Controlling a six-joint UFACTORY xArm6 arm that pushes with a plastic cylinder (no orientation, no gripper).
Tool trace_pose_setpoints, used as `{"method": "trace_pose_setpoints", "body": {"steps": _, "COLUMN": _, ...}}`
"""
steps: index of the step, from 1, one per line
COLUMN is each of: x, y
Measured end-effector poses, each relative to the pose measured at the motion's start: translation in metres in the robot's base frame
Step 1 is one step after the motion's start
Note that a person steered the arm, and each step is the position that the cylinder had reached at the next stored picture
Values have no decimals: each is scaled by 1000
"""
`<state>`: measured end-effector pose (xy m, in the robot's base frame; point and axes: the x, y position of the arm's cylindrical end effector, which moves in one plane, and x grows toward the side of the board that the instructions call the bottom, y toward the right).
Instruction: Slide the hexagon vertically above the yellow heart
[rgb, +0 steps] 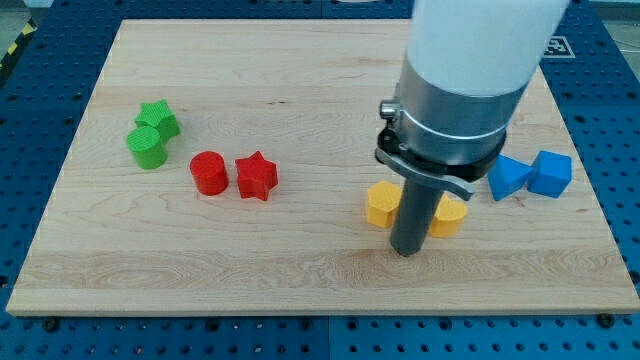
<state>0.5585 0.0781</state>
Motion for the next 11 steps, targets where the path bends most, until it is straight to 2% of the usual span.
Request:
{"method": "trace_pose_setpoints", "body": {"steps": 1, "x": -59, "y": 0}}
{"method": "trace_pose_setpoints", "body": {"steps": 2, "x": -78, "y": 3}}
{"method": "trace_pose_setpoints", "body": {"steps": 3, "x": -28, "y": 0}}
{"method": "trace_pose_setpoints", "body": {"steps": 4, "x": -21, "y": -39}}
{"method": "trace_pose_setpoints", "body": {"steps": 5, "x": -78, "y": -51}}
{"method": "trace_pose_setpoints", "body": {"steps": 6, "x": -138, "y": -33}}
{"method": "trace_pose_setpoints", "body": {"steps": 7, "x": -139, "y": -30}}
{"method": "trace_pose_setpoints", "body": {"steps": 8, "x": -112, "y": -31}}
{"method": "trace_pose_setpoints", "body": {"steps": 9, "x": -131, "y": -7}}
{"method": "trace_pose_setpoints", "body": {"steps": 10, "x": -201, "y": 19}}
{"method": "trace_pose_setpoints", "body": {"steps": 11, "x": -213, "y": 25}}
